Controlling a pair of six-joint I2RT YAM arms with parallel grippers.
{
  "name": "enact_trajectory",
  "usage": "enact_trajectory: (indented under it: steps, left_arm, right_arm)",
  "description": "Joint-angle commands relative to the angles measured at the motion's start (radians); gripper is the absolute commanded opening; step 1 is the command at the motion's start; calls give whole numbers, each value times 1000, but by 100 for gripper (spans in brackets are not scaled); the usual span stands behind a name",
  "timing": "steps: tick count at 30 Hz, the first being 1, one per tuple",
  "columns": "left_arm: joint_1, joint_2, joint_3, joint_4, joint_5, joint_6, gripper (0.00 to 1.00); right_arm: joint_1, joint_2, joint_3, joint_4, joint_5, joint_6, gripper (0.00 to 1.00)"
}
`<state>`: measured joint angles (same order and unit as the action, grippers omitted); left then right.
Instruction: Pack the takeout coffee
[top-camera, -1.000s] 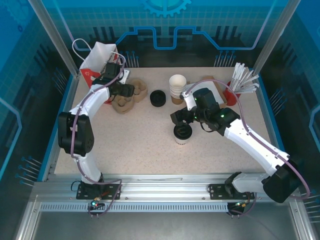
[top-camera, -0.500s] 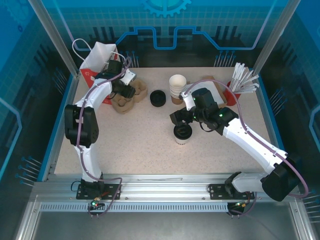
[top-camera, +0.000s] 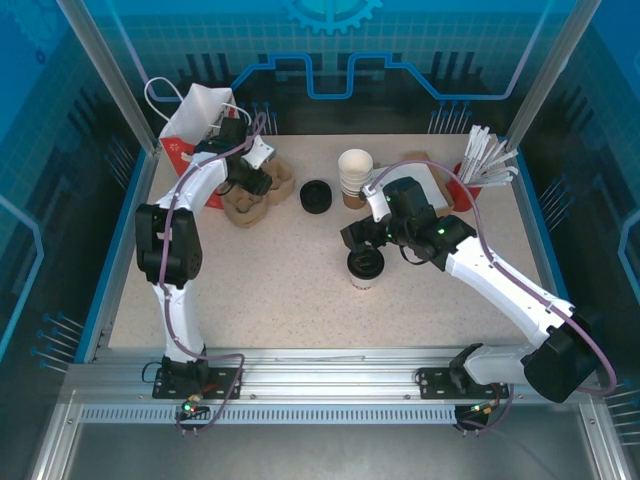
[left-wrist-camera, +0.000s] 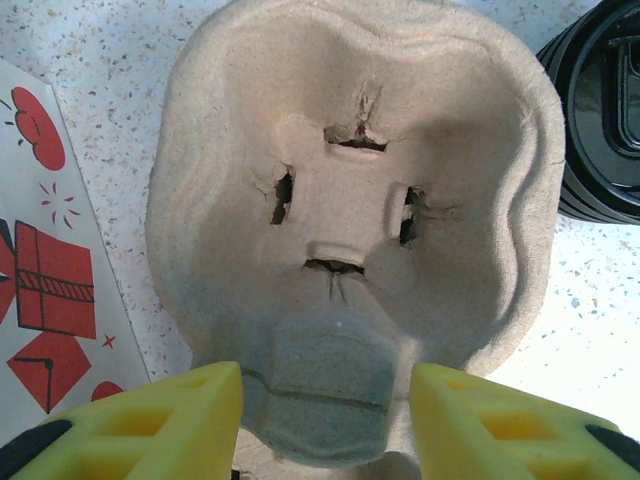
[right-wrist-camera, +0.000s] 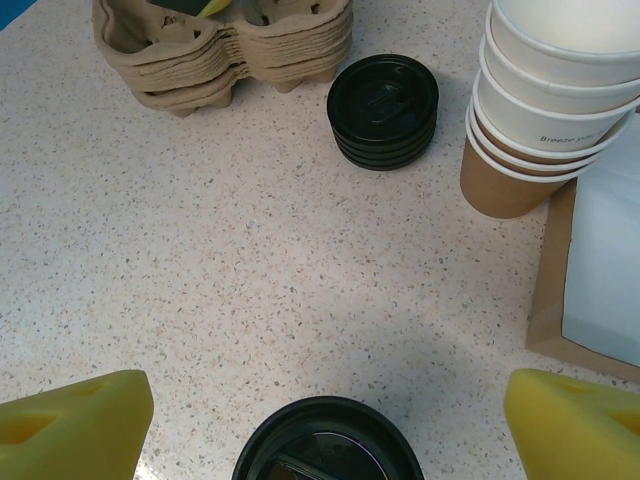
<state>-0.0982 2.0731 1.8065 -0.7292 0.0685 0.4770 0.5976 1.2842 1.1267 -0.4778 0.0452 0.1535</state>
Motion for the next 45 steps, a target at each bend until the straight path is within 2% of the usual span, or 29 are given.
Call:
enact_trajectory:
  steps: [1,7,26,38,45]
  left_arm:
    - [2,25,32,-43,24,25,49]
    - [2,19,34,-63,47,35,48]
    - [3,70,80,-134,16,74,49]
    - [8,58,93,-150,40,68,34]
    - [9,11,92,-131,33,54,33]
  right_arm:
    - [14,-9,-6,9,6,3,92]
    - [14,-1,-4,10,5,1,92]
    - [14,0,-5,7,-1,1,92]
    - [14,-2,3,-3,5,-3,92]
    - [14,-3,14,-10,1,-5,93]
